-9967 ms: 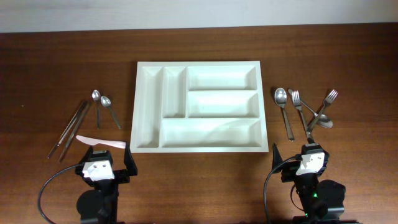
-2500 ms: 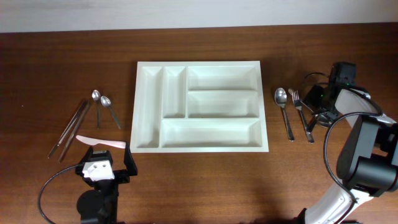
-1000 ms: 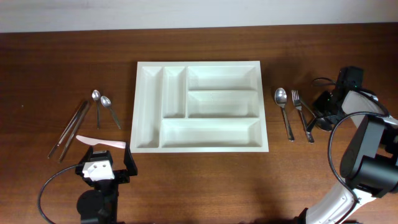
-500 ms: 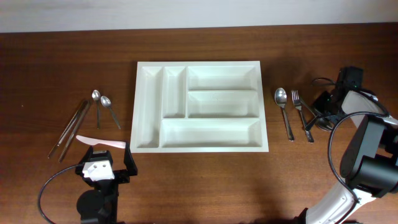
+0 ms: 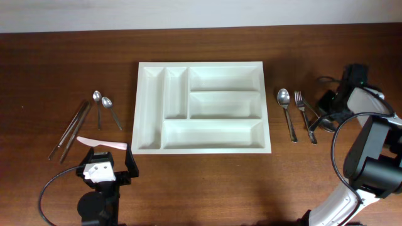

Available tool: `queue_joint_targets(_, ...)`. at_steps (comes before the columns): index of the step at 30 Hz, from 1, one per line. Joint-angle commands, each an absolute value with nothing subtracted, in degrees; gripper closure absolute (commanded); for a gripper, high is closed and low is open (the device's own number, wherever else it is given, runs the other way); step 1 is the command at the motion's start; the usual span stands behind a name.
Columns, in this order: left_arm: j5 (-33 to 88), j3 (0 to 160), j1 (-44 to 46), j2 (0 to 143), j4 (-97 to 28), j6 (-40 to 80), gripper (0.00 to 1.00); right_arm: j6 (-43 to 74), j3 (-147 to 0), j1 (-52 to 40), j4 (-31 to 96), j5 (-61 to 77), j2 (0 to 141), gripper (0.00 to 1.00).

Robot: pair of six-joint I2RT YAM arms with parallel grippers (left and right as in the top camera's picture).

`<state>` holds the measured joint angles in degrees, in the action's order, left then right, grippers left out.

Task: Pack container
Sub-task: 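Lower the right gripper and grasp a silver fork, then carry the fork with the right gripper into the tray's middle compartment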

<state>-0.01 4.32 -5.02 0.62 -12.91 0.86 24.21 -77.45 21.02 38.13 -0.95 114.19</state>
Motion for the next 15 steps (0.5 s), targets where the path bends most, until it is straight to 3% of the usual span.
queue_joint_targets(1,-0.2,3.9,-5.4,0.3,-12.9,0.0,0.01,22.5,-84.4,20.6,40.2,-0.6,114.1,0.96)
queue_joint_targets(5,-0.2,3.9,-5.4,0.3,-12.9,0.0,0.01,20.6,-90.6,20.3,43.1,-0.2,114.1,0.96)
queue_joint_targets(15,-0.2,3.9,-5.4,0.3,-12.9,0.0,0.01,-1.7,-100.2,10.8,47.0,17.8,114.1,0.96)
